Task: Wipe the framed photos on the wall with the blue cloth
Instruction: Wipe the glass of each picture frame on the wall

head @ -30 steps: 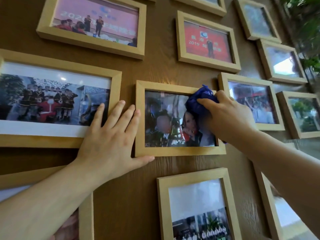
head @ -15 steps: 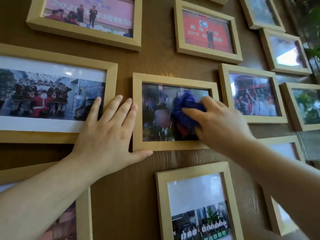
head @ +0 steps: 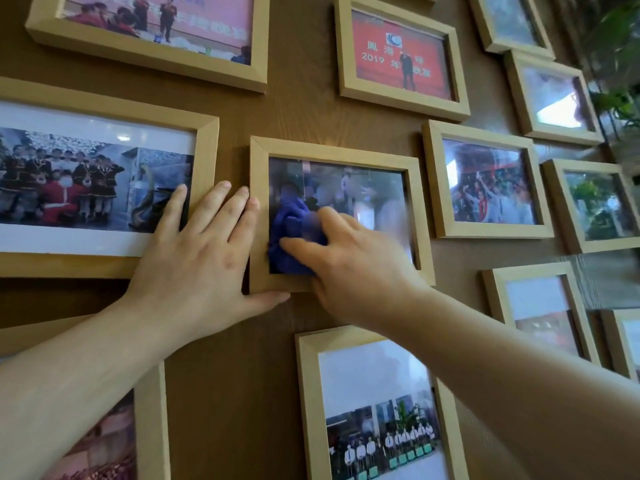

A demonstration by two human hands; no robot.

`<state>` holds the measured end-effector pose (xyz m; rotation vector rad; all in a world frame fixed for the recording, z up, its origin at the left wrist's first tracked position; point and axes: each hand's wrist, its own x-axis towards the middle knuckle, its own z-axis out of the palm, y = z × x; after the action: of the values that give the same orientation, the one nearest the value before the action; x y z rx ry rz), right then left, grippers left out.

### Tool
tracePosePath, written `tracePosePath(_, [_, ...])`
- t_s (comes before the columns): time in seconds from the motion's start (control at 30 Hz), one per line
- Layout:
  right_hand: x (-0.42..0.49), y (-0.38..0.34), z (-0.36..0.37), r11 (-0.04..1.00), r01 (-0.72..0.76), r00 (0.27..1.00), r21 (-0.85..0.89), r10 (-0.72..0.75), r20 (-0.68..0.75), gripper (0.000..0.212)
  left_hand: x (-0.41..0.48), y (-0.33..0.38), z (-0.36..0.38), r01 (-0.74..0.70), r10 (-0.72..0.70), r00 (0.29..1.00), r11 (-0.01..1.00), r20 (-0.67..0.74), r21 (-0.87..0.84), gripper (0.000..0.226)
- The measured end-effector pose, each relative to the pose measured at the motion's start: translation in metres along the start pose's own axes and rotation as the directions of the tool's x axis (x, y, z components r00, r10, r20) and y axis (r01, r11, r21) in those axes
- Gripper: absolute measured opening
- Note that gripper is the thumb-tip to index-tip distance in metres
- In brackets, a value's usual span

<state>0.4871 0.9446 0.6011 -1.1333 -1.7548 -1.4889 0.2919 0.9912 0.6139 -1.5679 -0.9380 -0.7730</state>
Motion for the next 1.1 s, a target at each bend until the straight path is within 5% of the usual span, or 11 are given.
tracePosePath(0.23, [-0.028,0.036,-0.003,0.995,0.049,0.994,-0.083,-0.041,0.103,0.049,0.000,-0.001,0.001,-0.002,0.002,1.000,1.000,0.003,0.000,0.113])
tracePosePath(0.5, [-0.091,0.100,0.006,0.971,-0.235,0.972,-0.034,0.236,0.002,0.045,-0.005,0.003,0.002,-0.024,0.023,1.000,0.999,-0.010,-0.028,0.111])
tracePosePath(0.63, [-0.118,0.076,0.013,0.935,-0.329,0.932,0.135,0.344,-0.109,0.048,-0.030,0.021,-0.003,-0.108,0.103,0.992,0.992,-0.071,-0.067,0.104])
tracePosePath(0.8, [-0.149,0.012,0.024,0.909,-0.328,0.935,0.256,0.351,-0.048,0.045,-0.075,0.062,0.001,-0.236,0.239,0.971,0.960,-0.002,-0.152,0.100])
tracePosePath(0.93, [-0.154,-0.035,0.035,0.895,-0.288,0.952,0.340,0.307,-0.002,0.048,-0.092,0.080,0.007,-0.192,0.222,0.963,0.964,0.153,-0.185,0.104])
tracePosePath(1.1, [-0.149,-0.064,0.047,0.898,-0.298,0.947,0.323,0.320,-0.017,0.042,-0.092,0.085,0.011,-0.162,0.200,0.962,0.966,0.185,-0.204,0.107])
